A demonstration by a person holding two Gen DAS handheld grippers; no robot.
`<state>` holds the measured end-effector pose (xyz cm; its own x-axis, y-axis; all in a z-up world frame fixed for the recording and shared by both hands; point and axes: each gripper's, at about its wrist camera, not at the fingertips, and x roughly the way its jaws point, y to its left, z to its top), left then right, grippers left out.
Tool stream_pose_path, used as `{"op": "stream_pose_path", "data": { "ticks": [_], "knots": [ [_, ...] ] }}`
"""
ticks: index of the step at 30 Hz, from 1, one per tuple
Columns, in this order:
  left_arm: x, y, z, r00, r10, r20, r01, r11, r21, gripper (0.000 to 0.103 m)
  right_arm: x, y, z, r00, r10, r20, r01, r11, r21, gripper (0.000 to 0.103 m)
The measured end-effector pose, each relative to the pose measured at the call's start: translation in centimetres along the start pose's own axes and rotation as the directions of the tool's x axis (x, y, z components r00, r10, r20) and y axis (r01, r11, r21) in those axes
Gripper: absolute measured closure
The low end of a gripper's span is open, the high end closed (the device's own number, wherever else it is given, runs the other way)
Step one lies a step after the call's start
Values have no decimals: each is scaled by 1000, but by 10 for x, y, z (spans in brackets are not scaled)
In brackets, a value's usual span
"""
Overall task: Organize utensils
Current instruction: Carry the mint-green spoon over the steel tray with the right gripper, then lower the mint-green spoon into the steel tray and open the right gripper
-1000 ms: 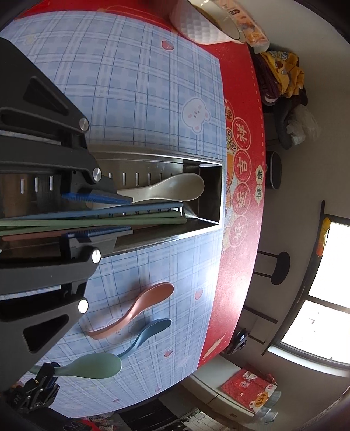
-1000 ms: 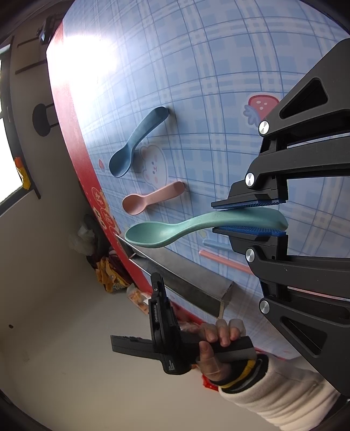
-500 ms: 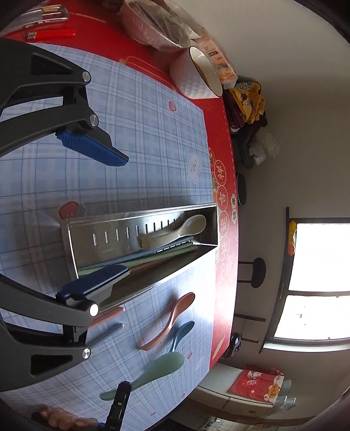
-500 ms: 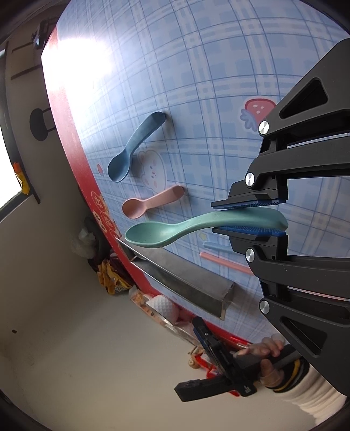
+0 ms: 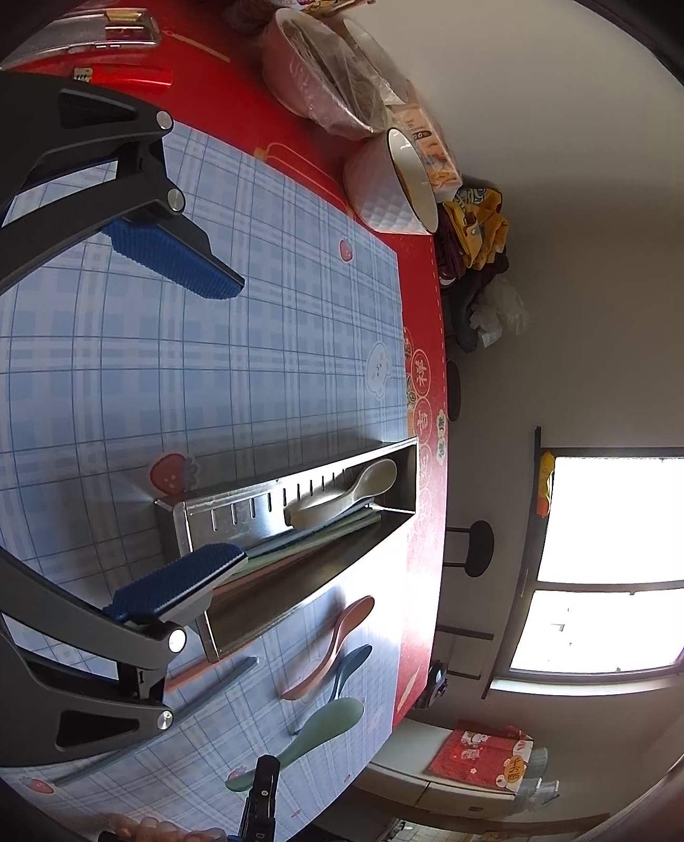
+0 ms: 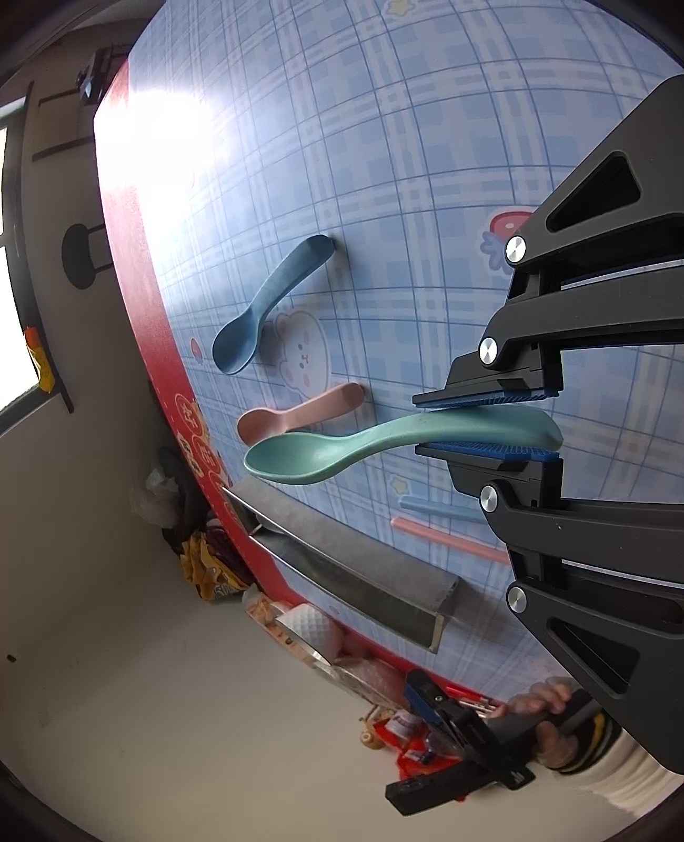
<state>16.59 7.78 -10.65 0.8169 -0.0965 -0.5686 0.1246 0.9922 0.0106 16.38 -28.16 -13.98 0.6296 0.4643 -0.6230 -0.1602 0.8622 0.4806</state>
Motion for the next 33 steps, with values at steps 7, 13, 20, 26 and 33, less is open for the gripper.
{"op": "stream_pose_path", "data": {
  "ticks": [7,13,20,26,33],
  "knots": [
    [-2,11,-2,1000,9,25,-8,999,-44,10,2,14,10,999,-43,-4,43,999,-24,91],
    [-8,16,-4,998,-5,58,9,997,-77,9,12,44,23,998,-66,-18,65,996,-67,91],
    [-9,12,-6,998,9,66,-5,998,-57,9,43,95,49,995,-89,-40,82,985,-151,91],
    [-10,18,-6,998,18,68,-11,995,-95,7,90,144,74,988,-125,-88,103,971,-218,91],
    [-10,28,-7,998,-7,64,16,989,-146,6,152,172,94,967,-194,-164,164,970,-177,91]
  ]
}}
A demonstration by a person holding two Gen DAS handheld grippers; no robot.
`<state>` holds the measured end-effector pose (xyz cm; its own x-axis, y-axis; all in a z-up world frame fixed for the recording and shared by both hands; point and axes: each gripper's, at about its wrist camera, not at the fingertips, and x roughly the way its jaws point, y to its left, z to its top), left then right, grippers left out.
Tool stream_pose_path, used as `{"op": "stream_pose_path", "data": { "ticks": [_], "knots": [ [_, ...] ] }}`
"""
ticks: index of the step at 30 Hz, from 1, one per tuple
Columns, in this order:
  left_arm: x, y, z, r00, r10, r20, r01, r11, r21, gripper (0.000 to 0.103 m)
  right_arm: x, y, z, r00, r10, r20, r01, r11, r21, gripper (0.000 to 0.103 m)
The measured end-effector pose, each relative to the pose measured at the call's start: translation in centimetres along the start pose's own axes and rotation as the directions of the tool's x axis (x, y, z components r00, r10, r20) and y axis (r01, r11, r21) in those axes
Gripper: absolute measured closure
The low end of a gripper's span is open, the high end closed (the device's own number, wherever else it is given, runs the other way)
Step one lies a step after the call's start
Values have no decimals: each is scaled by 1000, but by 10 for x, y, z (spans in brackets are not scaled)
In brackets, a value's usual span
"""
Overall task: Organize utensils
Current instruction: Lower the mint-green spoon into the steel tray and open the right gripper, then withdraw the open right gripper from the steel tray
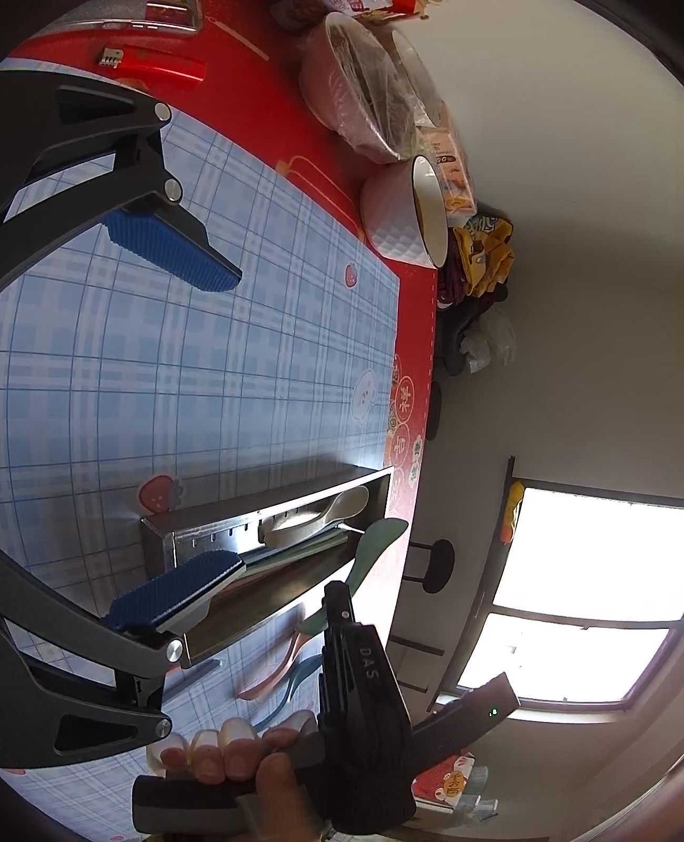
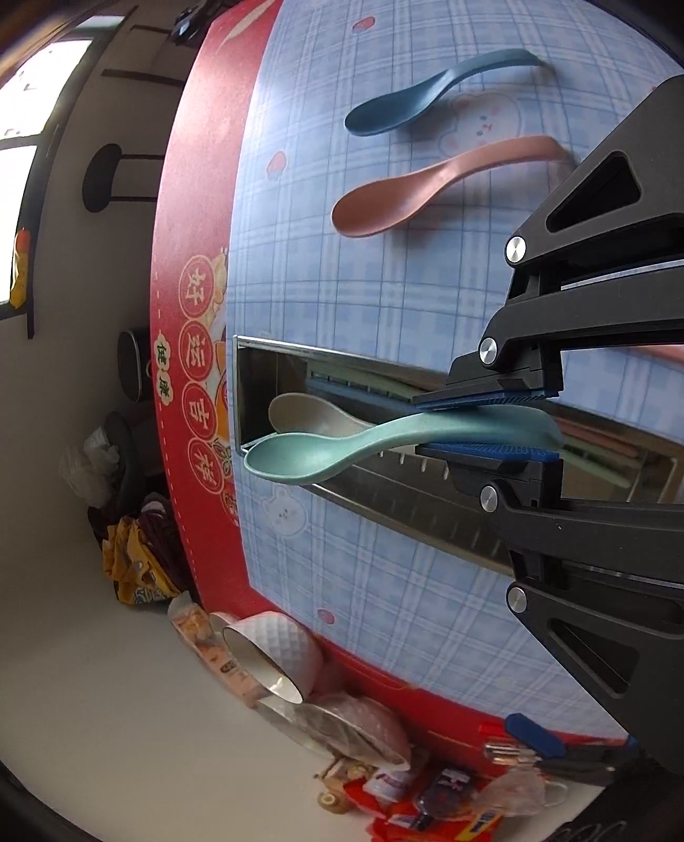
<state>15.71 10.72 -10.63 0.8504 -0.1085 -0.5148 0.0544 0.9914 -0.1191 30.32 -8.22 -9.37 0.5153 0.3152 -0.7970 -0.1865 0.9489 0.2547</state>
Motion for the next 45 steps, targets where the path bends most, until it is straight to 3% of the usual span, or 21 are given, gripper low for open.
{"op": "stream_pose_path", "data": {
  "ticks": [8,29,35,40,45],
  "knots": [
    [7,20,0,999,-6,-32,3,994,-107,6,30,-4,10,996,-80,-32,83,993,81,91],
    [9,14,0,999,-1,-50,-4,996,-90,6,45,4,11,995,-80,-66,87,990,107,89],
    [9,16,0,999,4,-50,-8,995,-95,6,29,2,3,999,-24,-33,27,996,84,87],
    [10,16,0,999,10,-52,-14,996,-87,6,5,-1,-7,1000,25,1,-25,999,21,70],
    [10,15,-1,998,23,-55,-28,997,-78,6,-33,-12,-22,996,49,70,-46,998,-41,69]
  ]
}}
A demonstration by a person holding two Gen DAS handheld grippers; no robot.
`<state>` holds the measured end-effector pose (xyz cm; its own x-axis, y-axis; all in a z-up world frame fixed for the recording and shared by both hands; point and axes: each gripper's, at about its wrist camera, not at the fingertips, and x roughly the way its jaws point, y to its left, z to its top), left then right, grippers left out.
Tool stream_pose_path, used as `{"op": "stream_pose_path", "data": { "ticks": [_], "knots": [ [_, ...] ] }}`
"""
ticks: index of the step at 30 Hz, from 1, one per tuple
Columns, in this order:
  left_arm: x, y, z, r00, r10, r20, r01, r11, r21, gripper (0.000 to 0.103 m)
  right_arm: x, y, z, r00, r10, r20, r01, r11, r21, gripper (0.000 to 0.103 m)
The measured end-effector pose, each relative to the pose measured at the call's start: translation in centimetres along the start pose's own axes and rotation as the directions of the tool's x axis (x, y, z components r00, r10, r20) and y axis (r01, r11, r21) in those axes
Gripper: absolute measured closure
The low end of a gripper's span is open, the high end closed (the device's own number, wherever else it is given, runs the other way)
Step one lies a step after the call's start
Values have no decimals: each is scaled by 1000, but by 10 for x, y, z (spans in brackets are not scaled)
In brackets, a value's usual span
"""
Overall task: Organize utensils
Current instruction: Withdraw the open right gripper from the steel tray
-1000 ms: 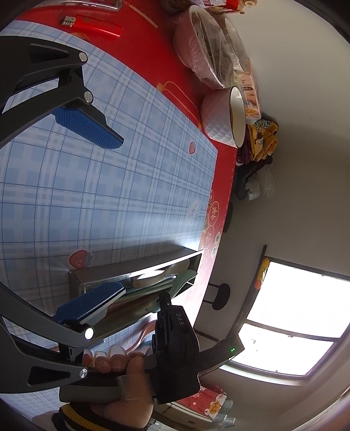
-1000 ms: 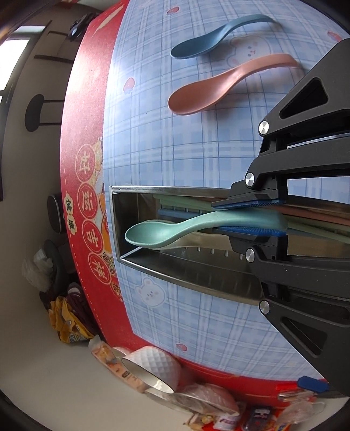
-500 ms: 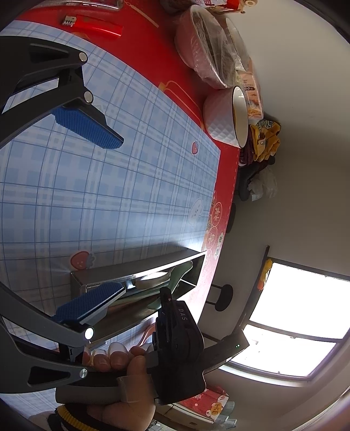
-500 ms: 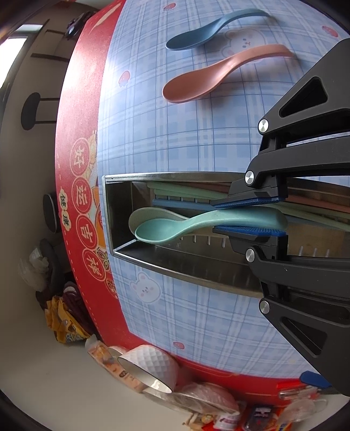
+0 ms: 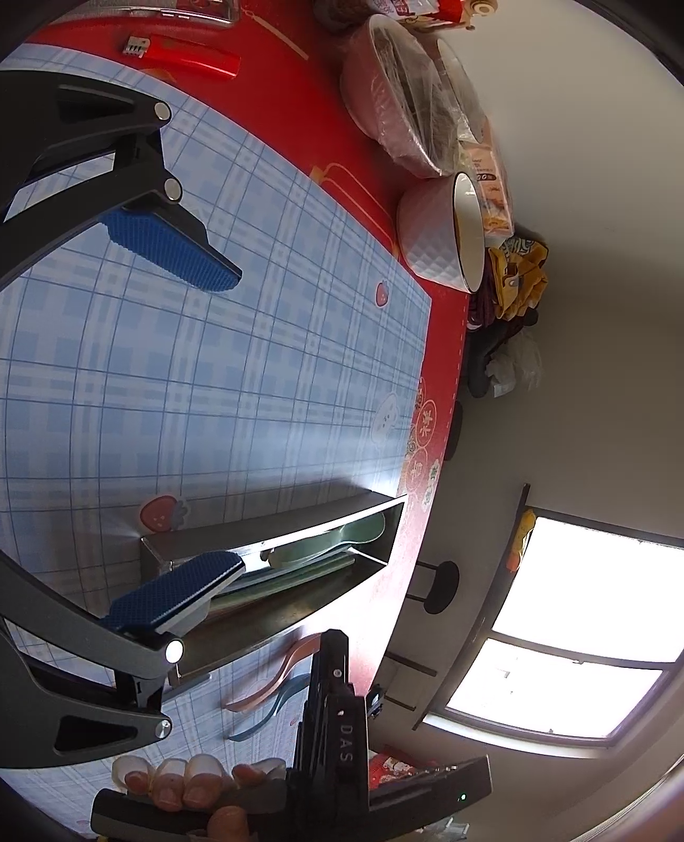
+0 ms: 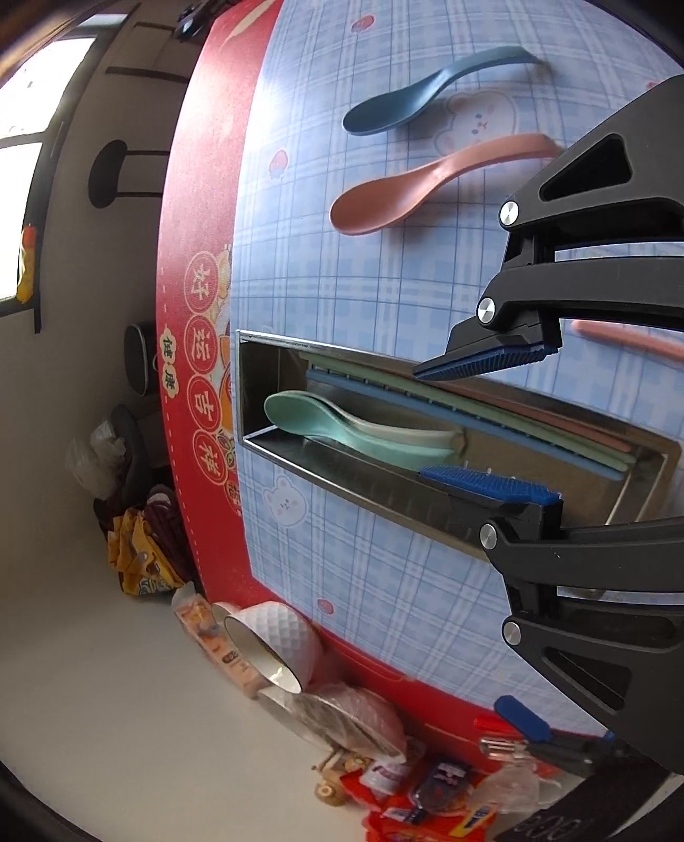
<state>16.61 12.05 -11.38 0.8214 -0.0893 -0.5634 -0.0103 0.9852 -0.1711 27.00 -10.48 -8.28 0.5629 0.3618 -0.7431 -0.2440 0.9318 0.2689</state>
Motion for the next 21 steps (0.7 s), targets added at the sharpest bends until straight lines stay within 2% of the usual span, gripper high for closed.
{"op": "stream_pose_path", "data": {
  "ticks": [8,15,18,21],
  "knots": [
    [1,-15,0,998,59,-6,-58,995,77,6,-52,-63,-46,993,-21,115,22,1000,-9,69],
    [-2,-41,0,992,122,6,-121,976,180,6,-89,-127,-83,974,-98,204,94,995,28,69],
    [-10,-55,0,992,127,20,-128,968,214,6,-99,-148,-92,969,-108,223,99,994,53,69],
    [-18,-69,1,995,100,16,-101,974,204,6,-105,-157,-96,966,-107,234,99,994,49,69]
  ]
}}
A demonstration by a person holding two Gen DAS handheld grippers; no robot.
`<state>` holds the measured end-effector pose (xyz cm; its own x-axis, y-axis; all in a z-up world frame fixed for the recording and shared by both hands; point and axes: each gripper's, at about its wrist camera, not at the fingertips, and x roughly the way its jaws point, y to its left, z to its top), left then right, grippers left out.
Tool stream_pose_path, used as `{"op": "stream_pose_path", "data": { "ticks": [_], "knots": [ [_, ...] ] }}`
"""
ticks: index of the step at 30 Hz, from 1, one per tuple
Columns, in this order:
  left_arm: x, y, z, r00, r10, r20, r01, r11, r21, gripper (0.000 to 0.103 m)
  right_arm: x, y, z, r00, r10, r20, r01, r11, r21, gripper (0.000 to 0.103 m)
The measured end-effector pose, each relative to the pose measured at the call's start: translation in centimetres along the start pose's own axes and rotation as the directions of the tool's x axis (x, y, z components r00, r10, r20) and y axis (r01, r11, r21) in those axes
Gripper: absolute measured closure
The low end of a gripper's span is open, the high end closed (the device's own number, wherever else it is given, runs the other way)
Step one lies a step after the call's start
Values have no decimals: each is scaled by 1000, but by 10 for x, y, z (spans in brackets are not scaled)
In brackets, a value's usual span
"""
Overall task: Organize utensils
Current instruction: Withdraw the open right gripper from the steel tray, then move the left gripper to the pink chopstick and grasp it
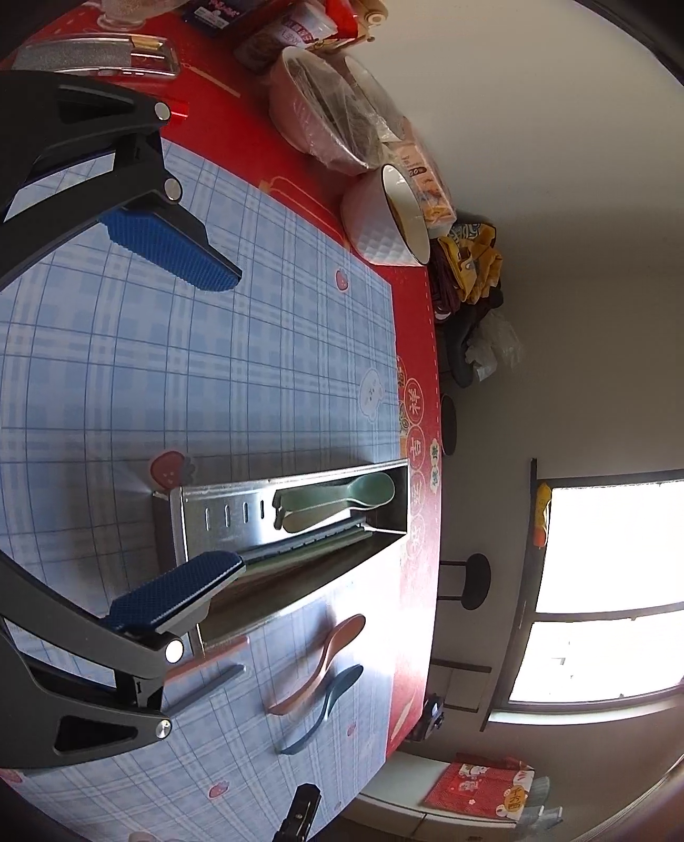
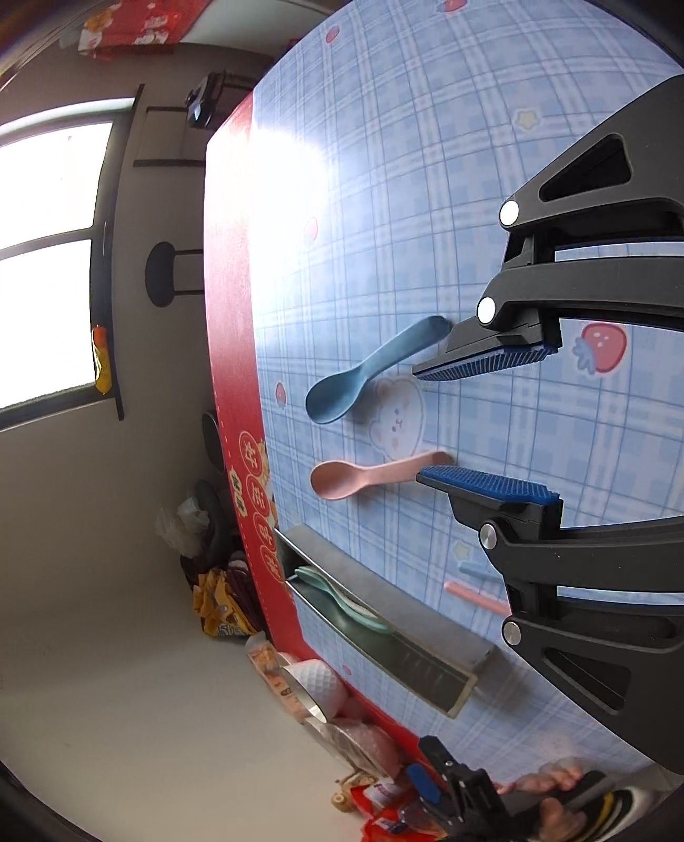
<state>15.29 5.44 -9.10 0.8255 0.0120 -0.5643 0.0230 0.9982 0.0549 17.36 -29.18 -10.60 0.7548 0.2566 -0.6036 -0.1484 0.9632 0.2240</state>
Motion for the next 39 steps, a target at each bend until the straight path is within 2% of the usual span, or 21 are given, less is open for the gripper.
{"op": "stream_pose_path", "data": {
  "ticks": [10,20,27,32,34,39],
  "knots": [
    [-14,-42,-6,992,-119,-45,119,993,-1,7,9,12,-12,1000,-18,-17,16,997,-82,69],
    [-16,-51,-19,984,-157,-81,160,987,30,10,10,18,-20,999,-33,3,33,994,-105,69],
    [-12,-50,-28,969,-208,-132,212,977,16,24,8,15,-21,999,-46,13,47,994,-95,69],
    [-8,-63,-31,955,-248,-165,255,966,26,31,9,14,-20,999,-47,5,47,994,-94,69],
    [-7,-68,-33,951,-255,-174,263,964,26,37,9,14,-20,999,-45,5,46,995,-91,69],
    [-3,-88,-36,918,-323,-229,335,942,16,47,9,11,-20,999,-34,7,34,997,-75,69]
  ]
}}
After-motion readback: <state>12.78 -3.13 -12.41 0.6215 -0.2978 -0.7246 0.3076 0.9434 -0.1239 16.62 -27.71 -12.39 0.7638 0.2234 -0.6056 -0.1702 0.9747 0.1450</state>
